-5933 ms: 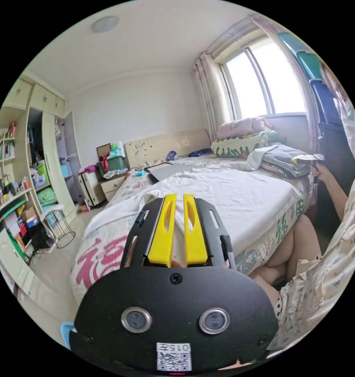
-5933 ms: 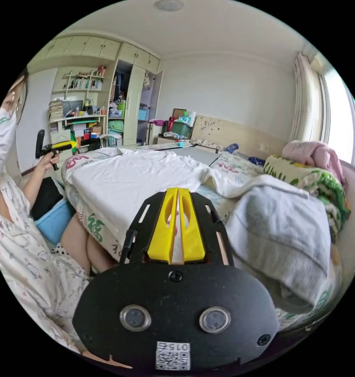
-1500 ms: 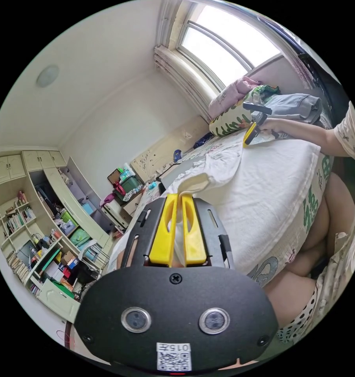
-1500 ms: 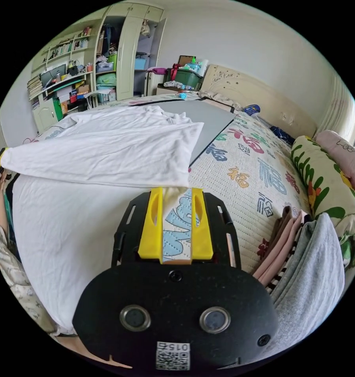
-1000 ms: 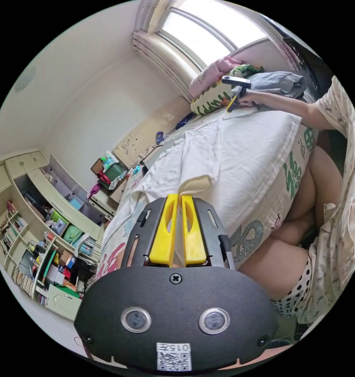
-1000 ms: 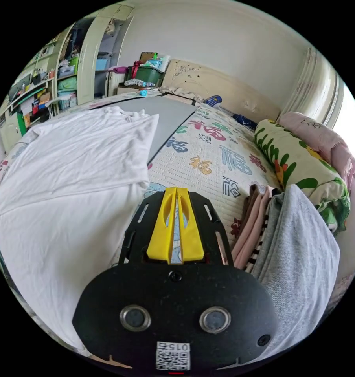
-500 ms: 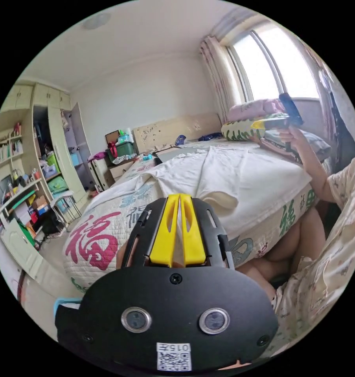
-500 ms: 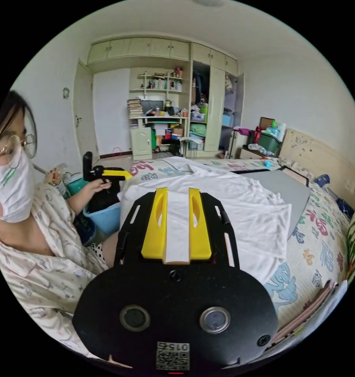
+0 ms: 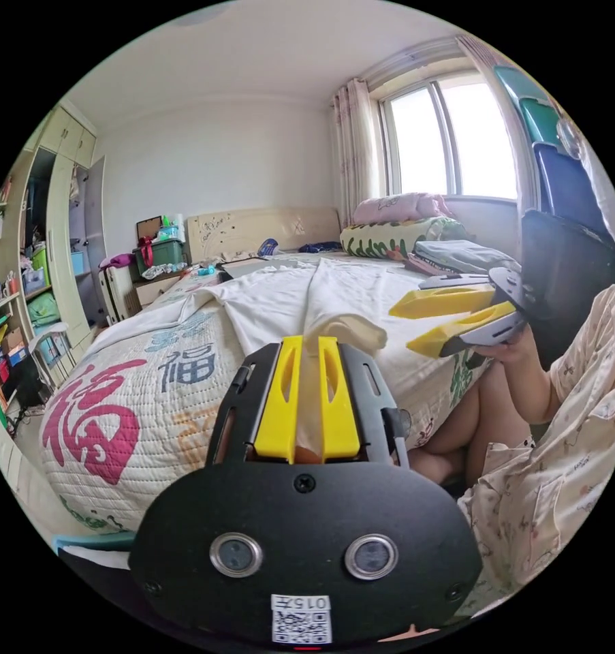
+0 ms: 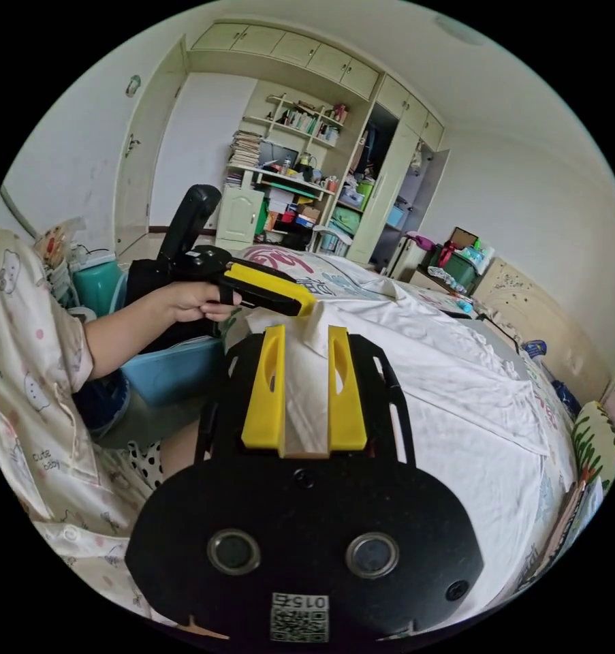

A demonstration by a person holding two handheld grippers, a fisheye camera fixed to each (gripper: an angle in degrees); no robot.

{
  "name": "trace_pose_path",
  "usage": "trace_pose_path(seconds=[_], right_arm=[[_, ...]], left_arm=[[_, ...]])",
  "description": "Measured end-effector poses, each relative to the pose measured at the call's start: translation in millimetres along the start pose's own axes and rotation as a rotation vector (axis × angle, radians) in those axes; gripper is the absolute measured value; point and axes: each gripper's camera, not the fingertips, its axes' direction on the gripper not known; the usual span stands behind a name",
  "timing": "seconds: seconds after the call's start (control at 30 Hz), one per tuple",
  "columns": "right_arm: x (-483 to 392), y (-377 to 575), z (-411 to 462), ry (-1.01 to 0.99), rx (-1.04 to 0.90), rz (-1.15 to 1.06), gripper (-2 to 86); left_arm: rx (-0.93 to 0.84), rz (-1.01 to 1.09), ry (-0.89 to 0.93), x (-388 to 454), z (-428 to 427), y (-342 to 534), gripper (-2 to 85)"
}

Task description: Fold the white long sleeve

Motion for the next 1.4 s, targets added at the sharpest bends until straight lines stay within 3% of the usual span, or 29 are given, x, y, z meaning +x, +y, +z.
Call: trace_pose_path(seconds=[0.3, 0.43, 0.6, 0.7, 0.8, 0.83, 0.87, 0.97, 1.17, 1.4], right_arm=[[4, 48, -4, 0.055, -0.066, 0.041, 7.3], [11, 74, -15, 0.04, -0.075, 0.054, 5.6], [30, 95, -45, 0.005, -0.081, 0.06, 2.7], [43, 109, -65, -0.02, -0.075, 0.072, 1.9], [67, 124, -89, -0.077, -0.054, 0.129, 1.5], [81, 130, -103, -0.116, -0.037, 0.175, 1.1], [97, 136, -121, -0.161, 0.001, 0.222, 0.7], [138, 148, -188, -0.223, 0.189, 0.341, 0.1], [193, 176, -326, -0.411, 0.793, 0.536, -0.5], [179, 188, -411, -0.47, 1.092, 0.494, -0.5]], left_arm=[[0.029, 0.07, -0.049, 51, 37, 44, 0.3], [-0.121, 0.116, -0.048, 72, 84, 71, 0.3], [-0.099, 0.056, 0.064, 55, 87, 93, 0.7], [0.006, -0.098, 0.016, -4, 68, 88, 1.3], [0.104, -0.459, -0.035, -118, 71, 97, 5.7], [0.1, -0.674, -0.05, -173, 84, 113, 8.8], [0.039, -0.894, -0.048, -224, 106, 135, 12.0], [-0.027, -1.166, -0.018, -288, 156, 188, 14.5], [-0.091, -1.286, -0.098, -293, 201, 193, 11.8], [-0.016, -1.355, -0.141, -250, 218, 198, 1.6]])
